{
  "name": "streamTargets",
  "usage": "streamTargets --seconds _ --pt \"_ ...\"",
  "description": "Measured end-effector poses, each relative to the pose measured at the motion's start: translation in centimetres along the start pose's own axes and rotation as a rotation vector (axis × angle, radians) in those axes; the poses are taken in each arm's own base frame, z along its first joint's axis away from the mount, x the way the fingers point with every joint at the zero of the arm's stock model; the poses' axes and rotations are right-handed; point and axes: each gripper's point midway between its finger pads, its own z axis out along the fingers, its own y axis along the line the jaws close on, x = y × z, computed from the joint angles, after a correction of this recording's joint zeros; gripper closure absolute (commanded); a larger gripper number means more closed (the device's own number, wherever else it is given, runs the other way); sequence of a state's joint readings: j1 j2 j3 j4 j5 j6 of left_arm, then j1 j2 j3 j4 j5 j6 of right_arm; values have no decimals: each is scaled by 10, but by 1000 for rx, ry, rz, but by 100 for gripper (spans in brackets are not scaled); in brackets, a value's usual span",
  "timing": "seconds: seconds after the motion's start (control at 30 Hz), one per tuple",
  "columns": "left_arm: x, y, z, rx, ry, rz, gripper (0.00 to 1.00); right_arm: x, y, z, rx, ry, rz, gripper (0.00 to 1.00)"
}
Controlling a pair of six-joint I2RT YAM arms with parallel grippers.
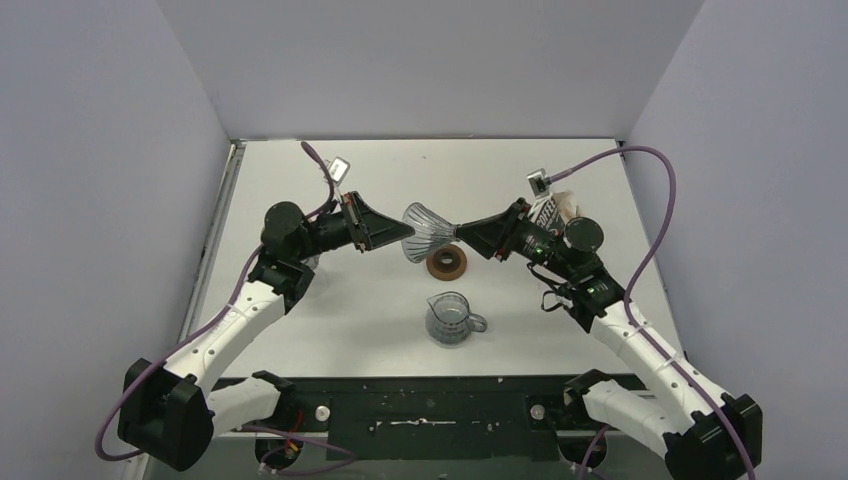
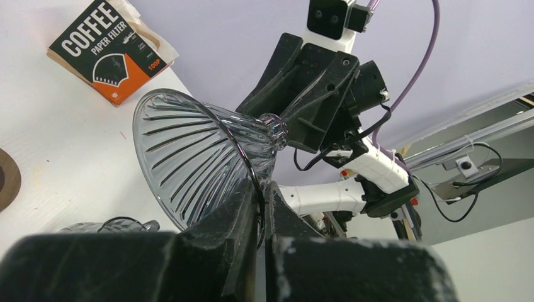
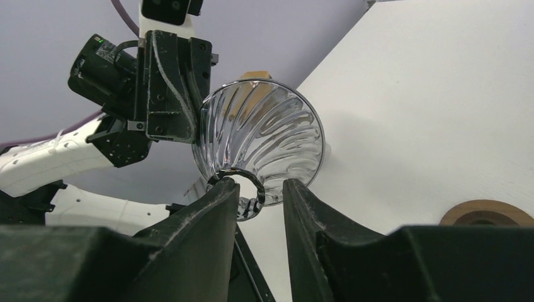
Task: Place the coffee filter in the dripper
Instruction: Adjust the coffee dripper.
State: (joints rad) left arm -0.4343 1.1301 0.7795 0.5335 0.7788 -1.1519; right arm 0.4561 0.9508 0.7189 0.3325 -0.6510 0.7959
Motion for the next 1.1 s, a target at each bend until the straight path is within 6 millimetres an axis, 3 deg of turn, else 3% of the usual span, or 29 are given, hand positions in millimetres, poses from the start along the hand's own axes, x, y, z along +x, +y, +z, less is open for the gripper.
streamTargets --seconds 0.3,0.5,0.87,1.1 --pt "7 12 -2 -43 29 4 100 4 -8 -16 96 53 -106 55" --pt "11 21 -3 -103 68 30 100 -10 -9 -28 181 63 -207 49" --pt "11 10 1 -225 199 204 100 -33 -18 -29 313 104 -289 40" --pt "39 -2 13 -319 377 401 100 -31 -32 -24 368 179 -260 38"
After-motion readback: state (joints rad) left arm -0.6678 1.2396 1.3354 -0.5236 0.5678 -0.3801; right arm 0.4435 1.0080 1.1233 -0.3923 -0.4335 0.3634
